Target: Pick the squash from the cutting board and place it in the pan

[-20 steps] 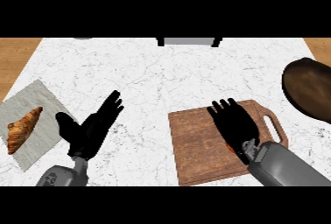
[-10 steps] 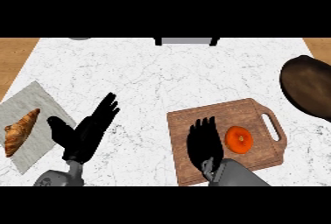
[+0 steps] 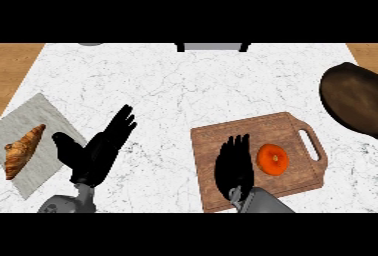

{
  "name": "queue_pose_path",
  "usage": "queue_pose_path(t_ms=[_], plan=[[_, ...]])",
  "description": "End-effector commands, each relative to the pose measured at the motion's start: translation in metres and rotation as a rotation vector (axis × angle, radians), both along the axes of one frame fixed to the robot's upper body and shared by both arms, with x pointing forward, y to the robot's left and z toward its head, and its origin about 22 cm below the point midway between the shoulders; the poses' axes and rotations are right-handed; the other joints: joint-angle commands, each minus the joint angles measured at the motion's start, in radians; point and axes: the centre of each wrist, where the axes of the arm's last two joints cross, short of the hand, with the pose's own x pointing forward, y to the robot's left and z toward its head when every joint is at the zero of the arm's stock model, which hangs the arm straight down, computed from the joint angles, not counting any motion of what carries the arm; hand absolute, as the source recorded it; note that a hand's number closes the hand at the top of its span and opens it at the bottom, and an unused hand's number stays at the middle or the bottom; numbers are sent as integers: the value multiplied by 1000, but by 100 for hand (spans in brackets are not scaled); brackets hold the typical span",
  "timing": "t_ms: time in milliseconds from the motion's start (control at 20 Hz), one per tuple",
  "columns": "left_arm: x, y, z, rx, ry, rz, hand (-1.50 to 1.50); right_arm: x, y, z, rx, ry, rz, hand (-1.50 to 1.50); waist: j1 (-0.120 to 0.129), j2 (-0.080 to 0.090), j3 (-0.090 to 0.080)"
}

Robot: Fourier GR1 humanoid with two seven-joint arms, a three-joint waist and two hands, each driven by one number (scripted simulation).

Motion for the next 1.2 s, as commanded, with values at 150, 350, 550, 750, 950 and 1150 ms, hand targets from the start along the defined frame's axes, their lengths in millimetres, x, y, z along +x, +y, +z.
queue_pose_path(t_ms=[150, 350, 550, 750, 950, 1150], plan=[[-2, 2, -16, -2, -1, 10, 0, -2, -20, -6, -131, -71, -27, -150, -1, 1, 0], [-7, -2, -3, -2, 3, 7, 0, 8, -26, -5, -112, -70, -20, -150, 2, 1, 0], [13, 18, 8, 20, -5, 8, 0, 9, -52, -29, -126, -90, -16, -150, 0, 2, 0], [-3, 1, -14, 0, 22, 2, 0, 27, -60, -17, -111, -66, -30, -150, 1, 1, 0], [11, 7, 11, -8, 1, -3, 0, 17, -57, -19, -97, -94, 91, 150, 2, 1, 0], [-4, 3, 12, 13, -15, -1, 0, 28, -67, -21, -144, -128, 171, 150, 5, 1, 0]])
